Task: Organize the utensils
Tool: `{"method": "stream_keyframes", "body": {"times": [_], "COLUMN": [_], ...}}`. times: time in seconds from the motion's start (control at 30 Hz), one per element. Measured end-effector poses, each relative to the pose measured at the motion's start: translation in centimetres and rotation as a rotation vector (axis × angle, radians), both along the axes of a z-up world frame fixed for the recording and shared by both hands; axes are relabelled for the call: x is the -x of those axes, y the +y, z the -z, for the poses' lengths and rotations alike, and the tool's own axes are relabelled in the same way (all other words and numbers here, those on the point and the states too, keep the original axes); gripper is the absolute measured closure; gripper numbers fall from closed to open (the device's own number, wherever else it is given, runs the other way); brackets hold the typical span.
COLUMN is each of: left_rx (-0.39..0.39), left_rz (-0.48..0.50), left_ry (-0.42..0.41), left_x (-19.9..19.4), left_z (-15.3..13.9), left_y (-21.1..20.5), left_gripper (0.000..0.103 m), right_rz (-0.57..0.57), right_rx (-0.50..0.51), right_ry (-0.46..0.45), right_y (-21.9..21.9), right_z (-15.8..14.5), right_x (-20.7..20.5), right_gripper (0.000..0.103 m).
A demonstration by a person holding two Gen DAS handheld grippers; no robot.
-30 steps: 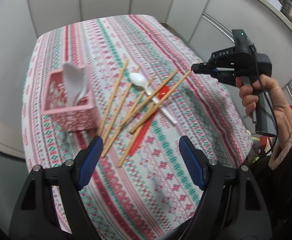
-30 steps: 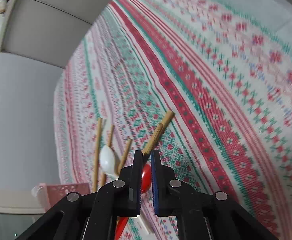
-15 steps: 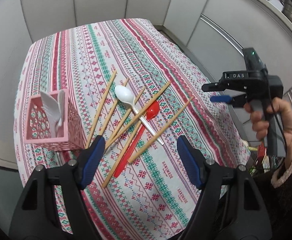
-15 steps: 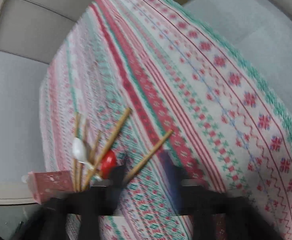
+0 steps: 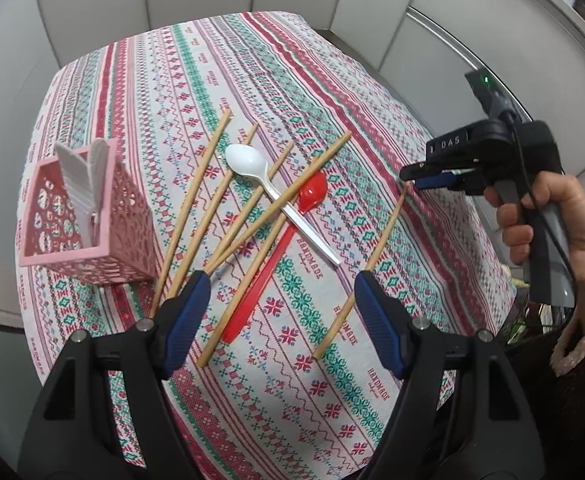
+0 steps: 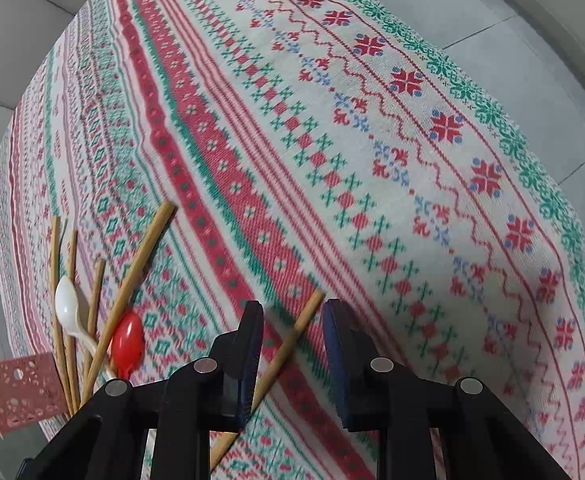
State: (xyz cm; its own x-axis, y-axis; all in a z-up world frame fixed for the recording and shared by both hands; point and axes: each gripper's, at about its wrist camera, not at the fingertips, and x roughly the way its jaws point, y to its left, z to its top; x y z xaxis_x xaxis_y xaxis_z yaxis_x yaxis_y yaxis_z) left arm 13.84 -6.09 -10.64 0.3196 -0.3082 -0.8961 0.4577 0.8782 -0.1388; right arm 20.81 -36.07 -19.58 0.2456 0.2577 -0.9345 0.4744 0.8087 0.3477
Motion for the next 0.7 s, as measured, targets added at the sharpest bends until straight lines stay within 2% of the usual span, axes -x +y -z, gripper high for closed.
{"method": "stream_keyframes", "body": {"times": [0.13, 0.17, 0.2, 0.23, 0.3, 0.37, 0.57, 0.7], "left_rx": [-0.002, 0.001, 0.005, 0.006, -0.005, -0.015, -0.095, -0.142], "left_rz": [0.025, 0.032, 0.04, 0.047, 0.072, 0.098, 0.176, 0.261], "left_ry": [-0.007, -0.008, -0.008, -0.009, -0.018, -0.023, -0.024, -0.007], "left_x": [-0.4, -0.6, -0.7, -0.8, -1.3, -1.8, -4.5, -6.6], "left_z": [-0.2, -0.2, -0.3, -0.4, -0.5, -0.5, 0.8, 2.4], "left_y": [-0.5, -0.7, -1.0, -1.3, -2.2, -3.2, -7.1, -10.5], "left_gripper": [0.029, 0.029, 0.03, 0.031, 0.036, 0.043, 0.076, 0.078], "right_rz": [0.002, -0.003, -0.037, -0.064, -0.106, -0.128, -0.142, -0.114], "right_rx": [-0.009, 0.015, 0.05, 0.095, 0.136, 0.134, 0.087, -0.003], "right_ry": [0.006, -0.01, -0.009, -0.016, -0.029, -0.042, -0.073, -0.075], "right_y": [0.2, 0.6, 1.3, 2.0, 3.1, 3.5, 2.9, 1.2], "right_z": [0.9, 0.7, 0.7, 0.4, 0.3, 0.2, -0.3, -0.3], "right_x": [-0.1, -0.3, -0.6, -0.5, -0.5, -0.4, 0.2, 0.8], "right_gripper": [0.075, 0.077, 0.082, 0.093, 0.097, 0.103, 0.103, 0.103]}}
